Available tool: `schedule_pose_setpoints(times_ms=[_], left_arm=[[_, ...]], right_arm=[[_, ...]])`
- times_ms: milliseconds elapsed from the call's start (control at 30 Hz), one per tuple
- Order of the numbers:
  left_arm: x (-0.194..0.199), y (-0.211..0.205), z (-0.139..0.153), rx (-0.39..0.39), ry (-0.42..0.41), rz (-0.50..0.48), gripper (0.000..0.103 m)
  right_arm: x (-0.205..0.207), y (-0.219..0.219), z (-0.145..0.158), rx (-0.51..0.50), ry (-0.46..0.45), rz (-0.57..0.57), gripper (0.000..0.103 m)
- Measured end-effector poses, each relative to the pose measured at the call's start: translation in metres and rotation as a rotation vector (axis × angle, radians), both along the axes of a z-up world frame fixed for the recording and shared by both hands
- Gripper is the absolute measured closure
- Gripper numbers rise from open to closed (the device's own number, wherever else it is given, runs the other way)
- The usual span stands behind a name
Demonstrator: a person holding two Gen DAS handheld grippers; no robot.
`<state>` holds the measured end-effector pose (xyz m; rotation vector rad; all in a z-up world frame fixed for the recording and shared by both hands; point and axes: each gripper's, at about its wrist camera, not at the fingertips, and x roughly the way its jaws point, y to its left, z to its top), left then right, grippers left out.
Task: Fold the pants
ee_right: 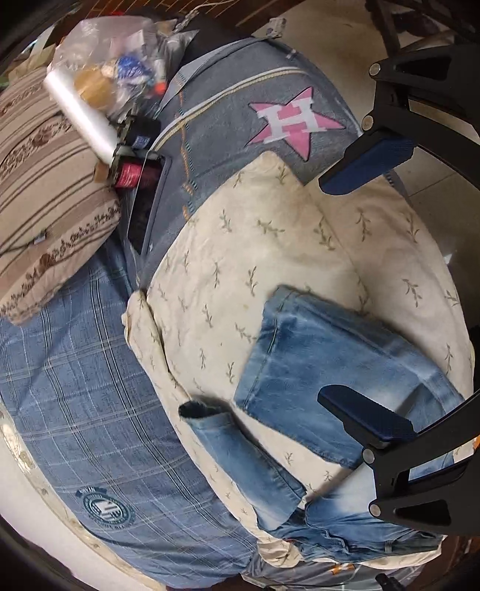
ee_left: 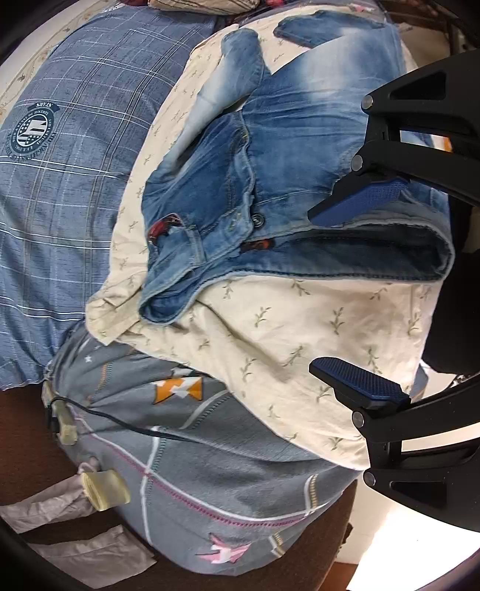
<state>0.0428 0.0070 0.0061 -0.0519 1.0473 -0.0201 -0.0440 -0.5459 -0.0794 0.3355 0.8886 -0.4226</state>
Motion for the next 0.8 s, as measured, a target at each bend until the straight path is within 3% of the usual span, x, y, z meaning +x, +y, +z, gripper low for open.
schedule_pose_setpoints(times_ms=[233, 400, 533, 567, 600, 633, 667, 700, 800], left_arm=[[-0.003, 0.005, -0.032, -0.115, 0.163, -0.099, 0.03], [0.005, 0.008, -0.046, -0.129, 0.213, -0.11, 0.03], [0.01, 0.002, -0.07, -0.302, 0.315, -0.156, 0.03], [0.011, -0.001, -0.075, -0.314, 0.331, -0.168, 0.03], [0.012, -0.007, -0.077, -0.288, 0.32, -0.176, 0.031], [0.012, -0.012, -0.077, -0.251, 0.292, -0.188, 0.041], [0.014, -0.016, -0.075, -0.231, 0.271, -0.197, 0.053], [0.015, -0.019, -0.071, -0.217, 0.262, -0.206, 0.077], [0.02, -0.018, -0.05, -0.252, 0.222, -0.217, 0.08]], right_arm=[[0.05, 0.01, -0.006, -0.048, 0.03, 0.134, 0.0], [0.103, 0.025, -0.023, -0.108, 0.1, 0.278, 0.0], [0.129, 0.025, -0.05, -0.041, 0.194, 0.346, 0.0], [0.129, 0.027, -0.056, -0.004, 0.2, 0.376, 0.002], [0.126, 0.029, -0.055, -0.007, 0.188, 0.387, 0.01], [0.12, 0.032, -0.051, -0.019, 0.163, 0.397, 0.021], [0.116, 0.032, -0.047, -0.005, 0.145, 0.408, 0.063], [0.111, 0.029, -0.041, 0.039, 0.136, 0.413, 0.09], [0.09, 0.017, -0.009, 0.007, 0.071, 0.391, 0.09]])
